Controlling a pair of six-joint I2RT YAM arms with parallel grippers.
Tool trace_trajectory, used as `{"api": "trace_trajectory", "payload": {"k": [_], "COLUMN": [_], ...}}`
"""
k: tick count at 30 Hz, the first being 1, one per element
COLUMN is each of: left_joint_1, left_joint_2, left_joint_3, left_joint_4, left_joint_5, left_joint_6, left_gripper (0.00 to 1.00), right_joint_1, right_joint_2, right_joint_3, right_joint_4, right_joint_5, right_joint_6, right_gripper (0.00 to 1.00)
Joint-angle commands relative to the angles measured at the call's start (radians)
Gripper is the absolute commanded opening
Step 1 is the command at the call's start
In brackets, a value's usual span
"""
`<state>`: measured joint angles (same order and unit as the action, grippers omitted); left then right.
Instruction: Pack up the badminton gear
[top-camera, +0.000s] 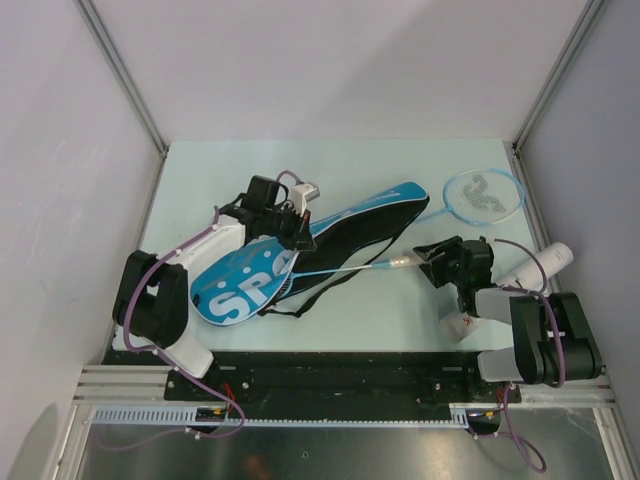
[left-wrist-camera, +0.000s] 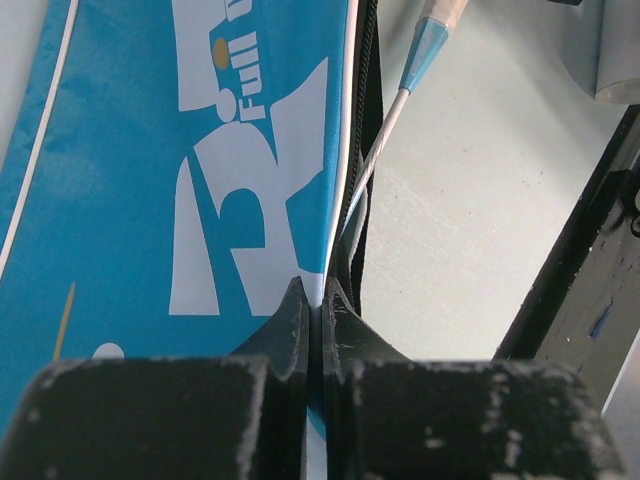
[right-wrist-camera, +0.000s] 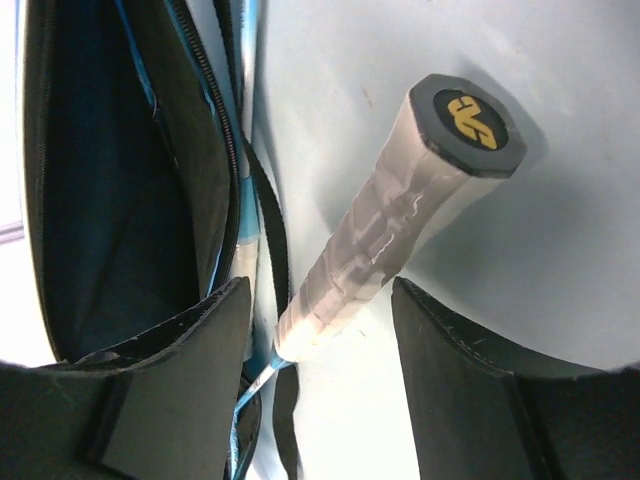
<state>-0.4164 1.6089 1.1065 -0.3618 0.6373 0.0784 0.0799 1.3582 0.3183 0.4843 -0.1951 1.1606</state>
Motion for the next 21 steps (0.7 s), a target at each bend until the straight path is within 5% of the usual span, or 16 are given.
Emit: {"api": "trace_trajectory", "payload": {"k": [1,6,10,16,21], "left_joint_1": [-0.001,-0.001,-0.002,-0.004,-0.027], "left_joint_2": [-0.05,-0.052,-0.052,-0.053,-0.067], "left_joint_3": [0.036,0.036,0.036,0.038,0.05], "left_joint_4": [0.023,0.023,0.021,0.021,0.021], "left_joint_5": [0.079,0.081,0.064,0.055,0.084], "left_joint_6": [-0.003,-0.003,-0.002,0.001,0.009], "left_gripper": [0.0,0.0,0.0,0.0,0.0], "right_joint_1": [0.003,0.006,0.017,0.187,0.242], "right_joint_2": [0.035,0.07,0.073,-0.094,0.048], "right_joint_3": [0.015,0.022,0.037,0.188,0.263], "right_joint_4": [0.054,0.089,0.164,-0.047,0.031], "right_joint_5": [0.052,0.069,0.014,0.187,0.122], "right_joint_6": [0.048,0.045,-0.007,-0.105,-0.03], "right_gripper": [0.62,0.45,0.0,0.0,0.0]}}
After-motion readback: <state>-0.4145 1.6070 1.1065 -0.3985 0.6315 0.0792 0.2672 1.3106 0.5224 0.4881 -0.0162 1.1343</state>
